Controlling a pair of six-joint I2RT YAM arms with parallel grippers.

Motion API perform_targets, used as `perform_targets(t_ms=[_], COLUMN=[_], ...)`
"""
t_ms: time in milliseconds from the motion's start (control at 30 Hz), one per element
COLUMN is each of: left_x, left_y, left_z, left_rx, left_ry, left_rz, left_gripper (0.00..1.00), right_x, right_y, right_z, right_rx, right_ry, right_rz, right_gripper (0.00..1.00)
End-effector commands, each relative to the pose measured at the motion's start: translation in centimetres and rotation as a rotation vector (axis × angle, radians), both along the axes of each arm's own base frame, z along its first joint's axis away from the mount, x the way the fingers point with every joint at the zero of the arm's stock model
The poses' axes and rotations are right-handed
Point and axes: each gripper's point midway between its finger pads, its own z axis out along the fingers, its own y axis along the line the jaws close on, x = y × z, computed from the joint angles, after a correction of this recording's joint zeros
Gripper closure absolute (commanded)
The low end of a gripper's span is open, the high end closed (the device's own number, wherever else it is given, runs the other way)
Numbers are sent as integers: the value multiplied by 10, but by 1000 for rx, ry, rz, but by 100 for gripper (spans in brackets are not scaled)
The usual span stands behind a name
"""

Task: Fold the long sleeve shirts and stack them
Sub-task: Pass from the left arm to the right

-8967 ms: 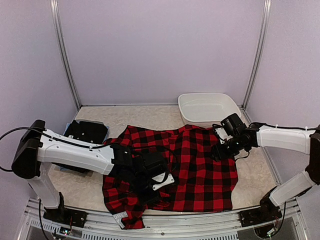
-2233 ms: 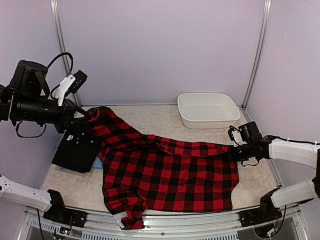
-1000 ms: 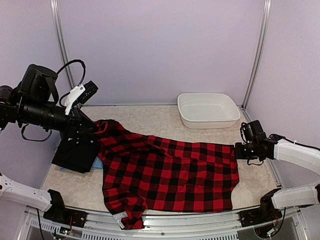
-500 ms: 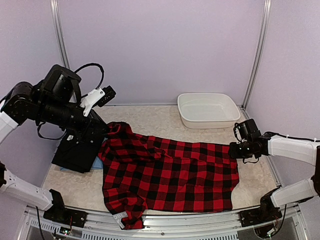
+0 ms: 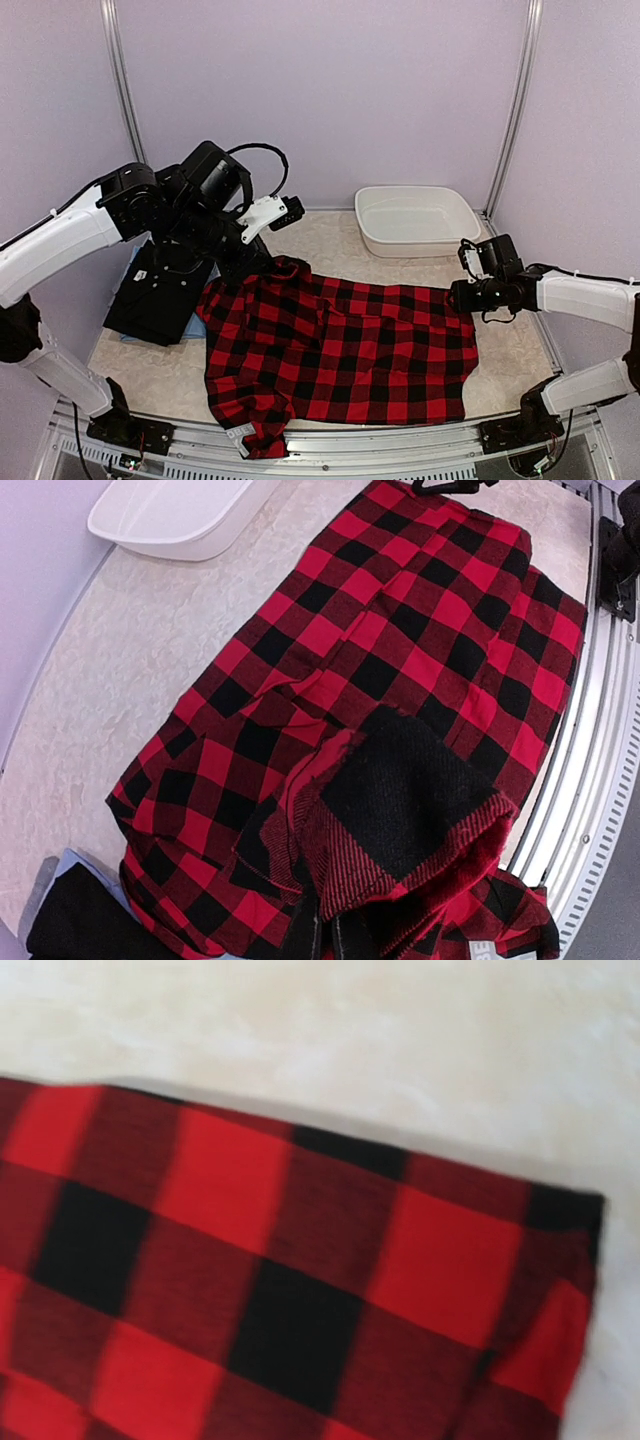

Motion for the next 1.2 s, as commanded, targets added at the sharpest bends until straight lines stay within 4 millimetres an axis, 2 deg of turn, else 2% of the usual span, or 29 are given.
perform_targets(t_ms=[0, 100, 200, 267, 433, 567, 733, 833, 1033, 1167], left_x=[8, 8, 11, 8, 11, 9, 6, 3, 5, 4], left_y=[-8, 1, 10, 8, -9, -27, -41, -48, -55, -55], left_z=[44, 59, 72, 73, 50, 24, 2, -5, -13, -17], left_rx=[-83, -106, -132, -157, -176, -186, -196, -217, -252, -260], left_ry=[-110, -139, -177, -169, -67, 55, 151, 204, 287, 320], left_rz=[-71, -68, -47, -75, -133, -223, -290, -326, -355, -368], left_gripper=[97, 97, 95, 95, 97, 99, 100, 100, 100, 100], right_x=[6, 0, -16, -26, -51, -68, -85, -94, -103, -103], right_y=[35, 68, 109, 130, 170, 194, 228, 247, 273, 281], right_z=[36, 55, 88, 113, 170, 200, 218, 222, 206, 198], right_rx=[99, 189, 302, 364, 370, 337, 279, 258, 197, 172], right_ry=[-117, -182, -273, -339, -530, -629, -704, -739, -709, -686], right_rz=[160, 310, 488, 590, 791, 939, 1102, 1171, 1247, 1266], right_gripper=[57, 53, 48, 45, 33, 25, 24, 24, 23, 28])
